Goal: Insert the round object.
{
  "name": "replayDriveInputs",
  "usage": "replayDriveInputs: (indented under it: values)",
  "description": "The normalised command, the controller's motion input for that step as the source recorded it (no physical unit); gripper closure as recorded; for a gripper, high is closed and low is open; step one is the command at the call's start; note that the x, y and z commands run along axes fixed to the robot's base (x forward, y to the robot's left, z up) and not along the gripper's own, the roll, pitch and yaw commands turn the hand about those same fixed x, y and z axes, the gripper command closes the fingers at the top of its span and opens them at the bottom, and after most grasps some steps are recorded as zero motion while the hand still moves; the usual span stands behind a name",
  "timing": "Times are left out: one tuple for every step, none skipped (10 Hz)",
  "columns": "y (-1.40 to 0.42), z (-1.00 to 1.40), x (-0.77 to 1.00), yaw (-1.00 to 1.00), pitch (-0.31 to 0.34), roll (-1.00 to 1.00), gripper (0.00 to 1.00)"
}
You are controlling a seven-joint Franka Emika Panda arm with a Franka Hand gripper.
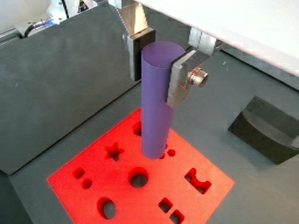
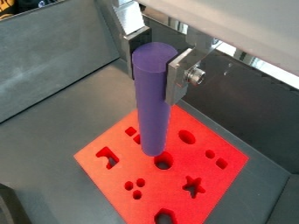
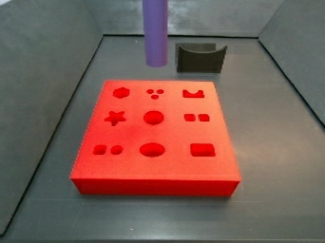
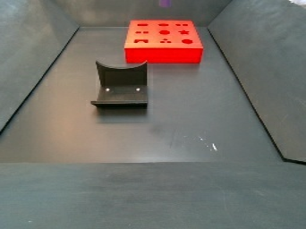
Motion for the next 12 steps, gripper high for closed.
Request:
replayDriveInputs:
  values:
    - [-0.37,-0.15,0.15,0.0,-0.003,0.22,1.0]
    - [-0.55,-0.19,0.19,0.08,0.0,0.37,1.0]
    - [-0.52,-0.23,0.2,0.09,0.0,0.38,1.0]
    - [-0.45,-0.31,0.16,0.07,0.0,0.39,1.0]
    - [-0.35,-0.5,0.11,0.02,-0.066,0.2,1.0]
    - [-0.26,-0.55,0.09,0.01,-0.089,0.12,1.0]
    - [-0.2,-0.49,0.08,0.0,-0.076,0.17,1.0]
    - [-0.08,-0.47,0.04,0.0,-0.056,0.16,1.0]
    - [0.02,-0.45,0.0,0.0,-0.043,0.0,1.0]
    - [0.16,-0.37,-0.05,-0.17,-0.05,-0.1,1.0]
    - [0.11,-0.26,-0.09,-0.23,-0.051,-0.09,1.0]
    - [0.13,-0.28,-0.05,-0.19,-0.057,-0.06,1.0]
